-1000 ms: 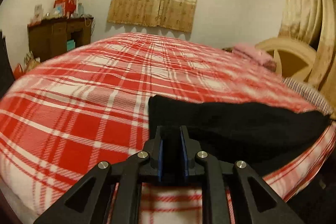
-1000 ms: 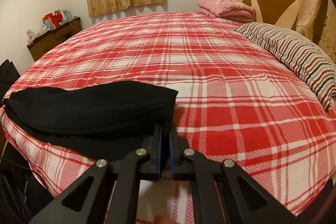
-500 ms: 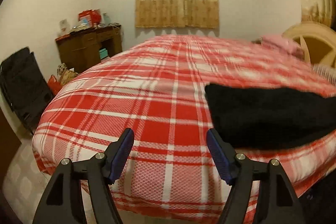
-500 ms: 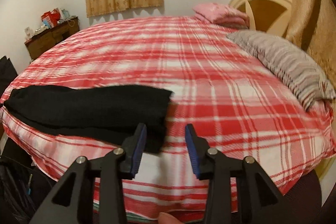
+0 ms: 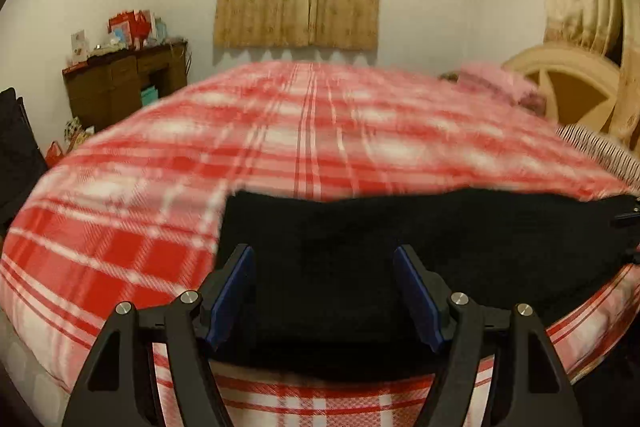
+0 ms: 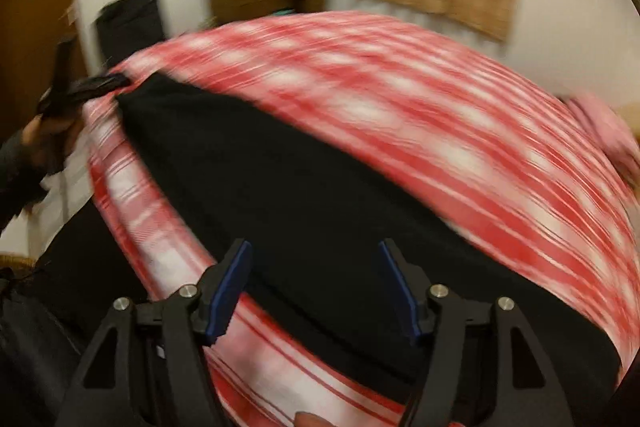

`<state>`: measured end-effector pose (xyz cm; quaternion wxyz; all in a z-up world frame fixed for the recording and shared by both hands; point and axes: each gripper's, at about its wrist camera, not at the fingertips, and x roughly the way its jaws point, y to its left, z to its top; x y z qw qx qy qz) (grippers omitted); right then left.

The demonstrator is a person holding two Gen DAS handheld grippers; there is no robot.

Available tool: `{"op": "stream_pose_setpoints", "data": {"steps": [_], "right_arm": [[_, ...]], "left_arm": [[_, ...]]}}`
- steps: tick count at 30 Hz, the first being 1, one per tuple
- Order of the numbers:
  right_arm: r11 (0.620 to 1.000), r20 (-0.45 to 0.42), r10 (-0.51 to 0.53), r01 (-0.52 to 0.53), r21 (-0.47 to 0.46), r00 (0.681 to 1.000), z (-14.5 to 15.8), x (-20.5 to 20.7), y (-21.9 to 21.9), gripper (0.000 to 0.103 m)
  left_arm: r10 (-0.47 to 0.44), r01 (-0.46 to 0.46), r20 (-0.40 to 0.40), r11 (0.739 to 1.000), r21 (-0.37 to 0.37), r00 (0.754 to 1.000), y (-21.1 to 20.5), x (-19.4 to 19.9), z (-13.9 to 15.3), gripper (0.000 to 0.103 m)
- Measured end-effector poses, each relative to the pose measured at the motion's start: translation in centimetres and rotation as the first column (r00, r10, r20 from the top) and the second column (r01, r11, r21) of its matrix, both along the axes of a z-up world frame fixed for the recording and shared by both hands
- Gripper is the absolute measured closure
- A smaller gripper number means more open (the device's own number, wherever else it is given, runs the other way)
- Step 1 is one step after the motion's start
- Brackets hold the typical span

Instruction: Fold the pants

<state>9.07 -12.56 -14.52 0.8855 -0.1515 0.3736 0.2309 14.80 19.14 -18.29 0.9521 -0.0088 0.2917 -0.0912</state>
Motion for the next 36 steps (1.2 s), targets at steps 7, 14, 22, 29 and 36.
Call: {"op": "stream_pose_setpoints", "data": {"steps": [7,14,22,29,36], "right_arm": [[0.969,0.044,0.18,-0.17,-0.178,0.983,-5.0,-0.2,9.7,0.05],[0.971,0.016,0.157,-0.152,-0.187,0.987,-6.6,1.8,10.2,0.08],[0.973,0.013,0.184,-0.18,-0.141,0.983,-3.6,-1.0,10.6,0.097],[0.954,0.004,0.183,-0.177,-0.24,0.983,-7.5,-0.7,11.9,0.094],[0.967,-0.055,0.177,-0.184,-0.175,0.983,-6.3,-1.0,10.3,0.058]], "left_arm": [[-0.031,0.031,0.007,0.999,0.03,0.999,0.3,-1.0,-1.1,0.03],[-0.042,0.042,0.018,0.999,0.015,0.999,0.7,-1.3,-1.2,0.03],[-0.041,0.041,0.024,0.999,-0.022,0.999,2.4,-1.4,-0.9,0.03],[-0.044,0.044,0.019,0.999,0.014,0.999,2.0,-1.7,-0.8,0.03],[-0.049,0.049,0.069,0.999,0.002,0.996,0.2,-2.6,1.7,0.03]]}}
